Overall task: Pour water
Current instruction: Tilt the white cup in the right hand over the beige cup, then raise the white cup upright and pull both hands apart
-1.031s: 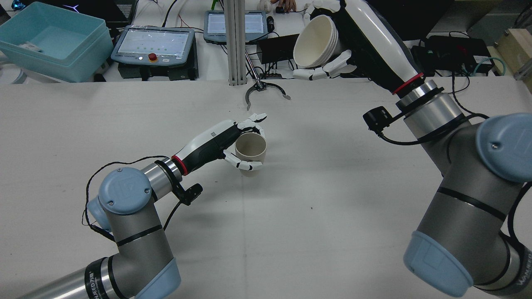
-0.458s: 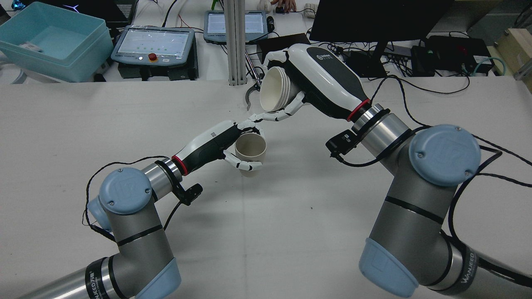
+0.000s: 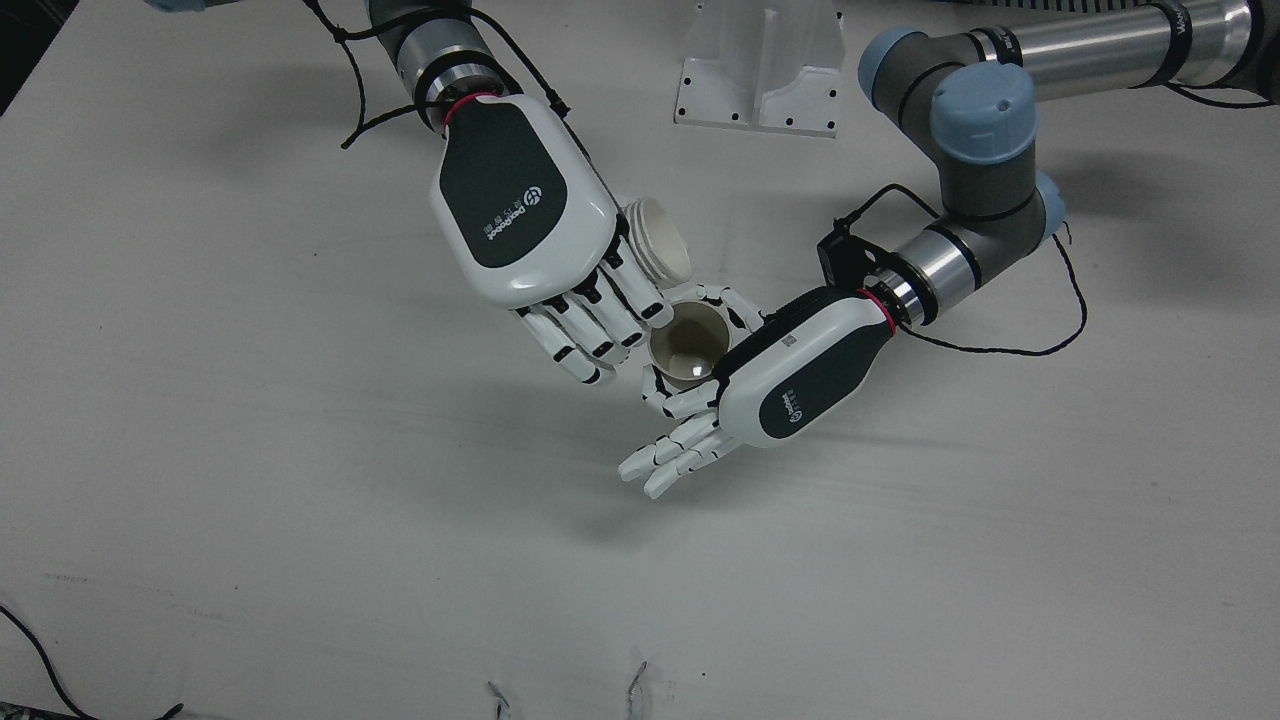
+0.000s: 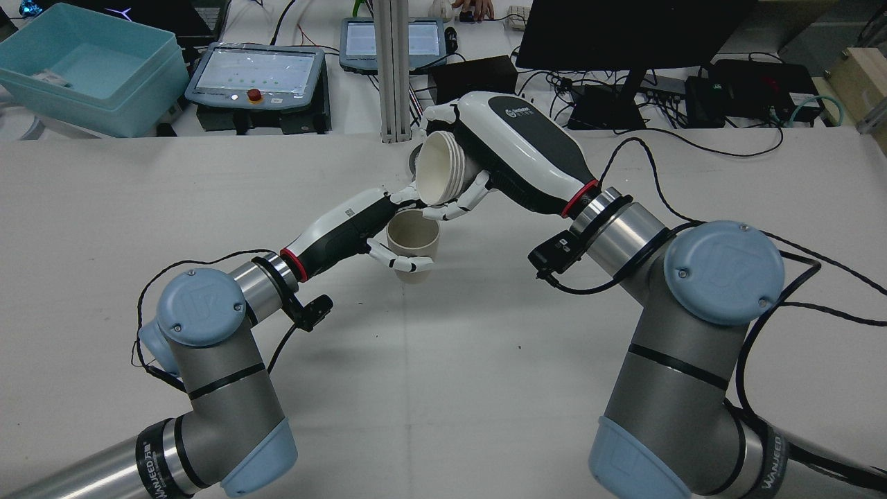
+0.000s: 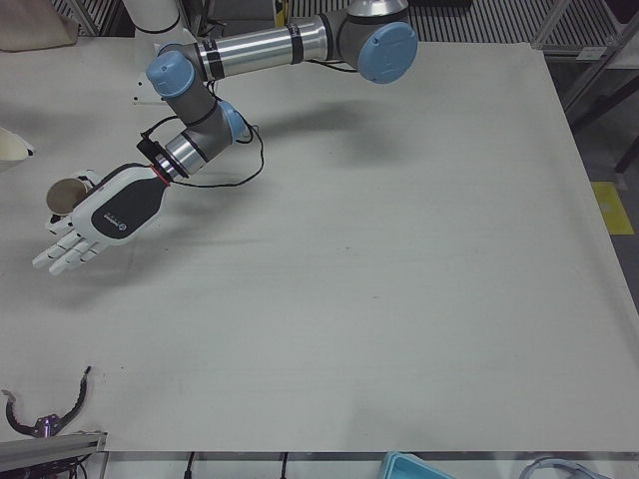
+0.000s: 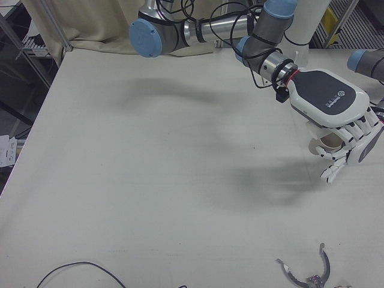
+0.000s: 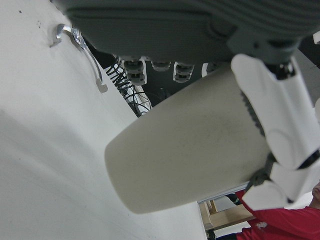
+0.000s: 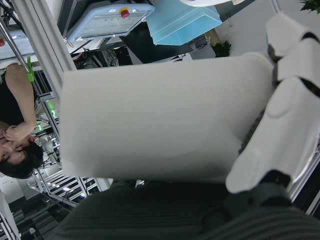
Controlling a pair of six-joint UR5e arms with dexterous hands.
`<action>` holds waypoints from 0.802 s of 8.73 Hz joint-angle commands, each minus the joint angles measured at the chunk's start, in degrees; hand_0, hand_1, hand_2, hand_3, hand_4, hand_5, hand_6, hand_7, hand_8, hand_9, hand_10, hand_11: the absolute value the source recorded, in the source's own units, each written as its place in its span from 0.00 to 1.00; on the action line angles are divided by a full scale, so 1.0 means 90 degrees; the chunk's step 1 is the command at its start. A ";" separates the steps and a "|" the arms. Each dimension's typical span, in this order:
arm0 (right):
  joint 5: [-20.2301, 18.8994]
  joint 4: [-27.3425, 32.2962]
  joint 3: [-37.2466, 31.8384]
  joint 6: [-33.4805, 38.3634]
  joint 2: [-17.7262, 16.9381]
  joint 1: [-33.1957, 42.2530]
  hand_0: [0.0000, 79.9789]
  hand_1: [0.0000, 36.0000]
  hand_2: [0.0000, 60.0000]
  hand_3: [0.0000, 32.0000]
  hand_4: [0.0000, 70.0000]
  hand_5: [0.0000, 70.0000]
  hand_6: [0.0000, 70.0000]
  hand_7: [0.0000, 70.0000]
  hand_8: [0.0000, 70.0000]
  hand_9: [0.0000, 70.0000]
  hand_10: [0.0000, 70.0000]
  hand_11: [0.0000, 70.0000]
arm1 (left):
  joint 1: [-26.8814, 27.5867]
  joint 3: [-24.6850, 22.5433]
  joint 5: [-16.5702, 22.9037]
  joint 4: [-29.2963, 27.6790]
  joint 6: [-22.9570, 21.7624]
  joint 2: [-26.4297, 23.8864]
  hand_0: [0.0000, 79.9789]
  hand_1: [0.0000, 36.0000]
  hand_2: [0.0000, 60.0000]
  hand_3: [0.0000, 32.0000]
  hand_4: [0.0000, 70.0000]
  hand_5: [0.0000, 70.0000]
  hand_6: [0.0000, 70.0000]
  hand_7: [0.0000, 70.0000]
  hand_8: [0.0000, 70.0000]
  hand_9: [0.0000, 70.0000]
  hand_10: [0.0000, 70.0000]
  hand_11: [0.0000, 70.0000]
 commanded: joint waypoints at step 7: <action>0.2114 0.1182 -0.1125 0.4671 -0.1197 0.1613 0.59 0.48 0.71 0.00 0.19 0.95 0.65 0.82 0.59 0.80 0.39 0.59 | -0.1858 -0.0808 -0.0146 -0.0142 -0.1410 0.2456 0.50 1.00 1.00 0.00 0.36 0.77 0.03 0.12 0.01 0.04 0.08 0.14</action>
